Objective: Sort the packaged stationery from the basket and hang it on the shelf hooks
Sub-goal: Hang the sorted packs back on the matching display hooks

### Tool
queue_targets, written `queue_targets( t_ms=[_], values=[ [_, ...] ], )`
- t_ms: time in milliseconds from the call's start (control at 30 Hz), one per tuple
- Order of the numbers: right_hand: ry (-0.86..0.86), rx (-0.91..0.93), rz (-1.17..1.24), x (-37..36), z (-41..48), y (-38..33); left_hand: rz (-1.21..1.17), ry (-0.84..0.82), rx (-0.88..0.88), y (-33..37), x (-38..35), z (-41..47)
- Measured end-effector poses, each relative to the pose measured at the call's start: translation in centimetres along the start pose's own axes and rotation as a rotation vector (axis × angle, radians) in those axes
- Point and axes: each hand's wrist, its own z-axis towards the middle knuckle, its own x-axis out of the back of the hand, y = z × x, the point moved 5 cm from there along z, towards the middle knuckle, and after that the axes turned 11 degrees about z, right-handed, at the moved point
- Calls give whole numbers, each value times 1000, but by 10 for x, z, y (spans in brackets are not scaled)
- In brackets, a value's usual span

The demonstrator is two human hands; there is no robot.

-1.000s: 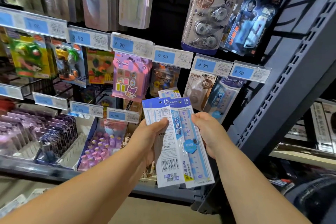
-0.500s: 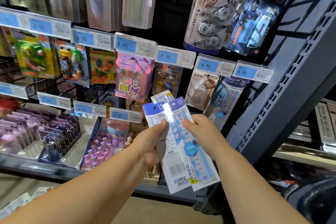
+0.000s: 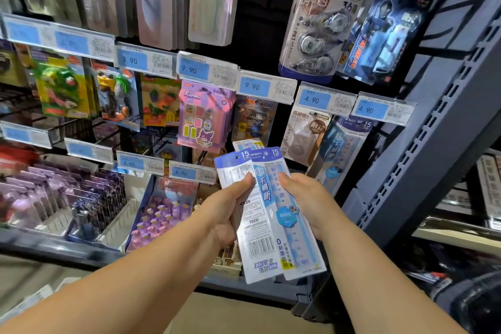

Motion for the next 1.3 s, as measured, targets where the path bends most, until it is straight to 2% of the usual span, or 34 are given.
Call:
queue_targets(
  t_ms=[233, 367, 467, 567, 700, 900, 1167, 1300],
  values=[
    [-12, -32, 97, 2, 0, 4, -171, -86, 27, 2, 1, -5],
    [15, -5, 45, 4, 2, 3, -249, -119, 14, 3, -3, -7],
    [-37, 0, 46, -1, 1, 2, -321, -174, 9, 5, -7, -10],
    [-58, 6, -31, -5, 0, 4, -285, -155, -4, 5, -5, -7],
    [19, 77, -217, -11, 0, 5, -128, -128, 24, -4, -5, -3],
    [187, 122, -28, 4, 8, 1, -159, -65, 76, -15, 2, 1],
    [230, 88, 77, 35, 10, -2, -65, 23, 51, -14, 12, 6],
    [289, 142, 186, 59, 4, -5, -47, -2, 62, -19, -5, 10]
  ],
)
